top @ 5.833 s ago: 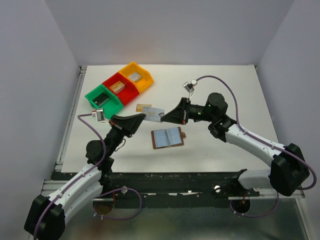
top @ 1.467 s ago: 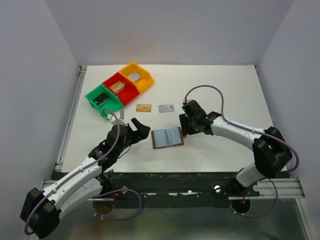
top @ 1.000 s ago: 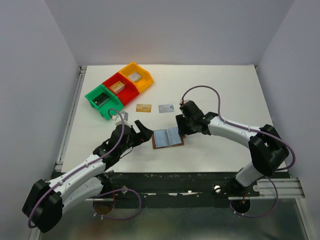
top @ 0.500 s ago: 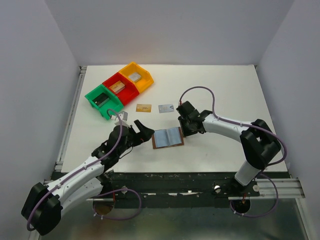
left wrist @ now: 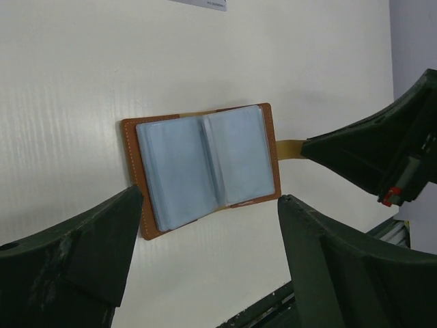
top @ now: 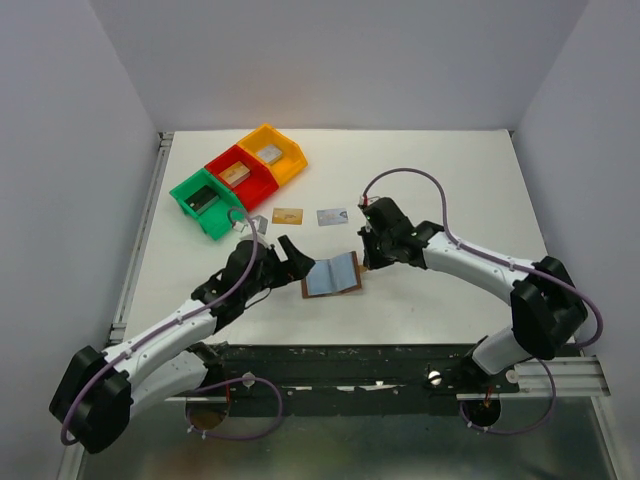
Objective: Take the credit cards out of the card holder
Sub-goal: Remove the credit card from the card holder.
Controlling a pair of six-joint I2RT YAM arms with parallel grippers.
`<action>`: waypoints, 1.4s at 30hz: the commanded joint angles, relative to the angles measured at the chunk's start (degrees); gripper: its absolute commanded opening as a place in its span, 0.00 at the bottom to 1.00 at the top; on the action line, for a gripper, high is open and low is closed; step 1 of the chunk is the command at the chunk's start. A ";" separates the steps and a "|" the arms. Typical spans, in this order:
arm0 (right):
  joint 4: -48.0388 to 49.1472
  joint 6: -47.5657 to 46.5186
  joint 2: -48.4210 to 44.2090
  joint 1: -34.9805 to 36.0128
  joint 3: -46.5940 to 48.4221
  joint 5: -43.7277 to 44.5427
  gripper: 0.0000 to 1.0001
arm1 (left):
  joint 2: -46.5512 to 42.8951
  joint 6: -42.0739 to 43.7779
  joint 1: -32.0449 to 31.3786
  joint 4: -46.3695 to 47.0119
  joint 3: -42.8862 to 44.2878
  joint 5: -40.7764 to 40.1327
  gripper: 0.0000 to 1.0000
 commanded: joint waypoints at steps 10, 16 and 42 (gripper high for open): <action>5.58 1.32 -7.78 0.31 -5.54 -12.42 0.00 | 18.82 7.57 -2.51 1.63 11.51 12.23 0.86; 6.81 2.29 -7.60 0.31 -6.95 -11.89 0.00 | 22.87 9.60 -3.30 1.80 14.06 13.29 0.80; 11.12 3.52 -11.56 0.31 -6.86 -17.78 0.00 | 32.71 12.50 -4.01 1.45 19.25 15.92 0.68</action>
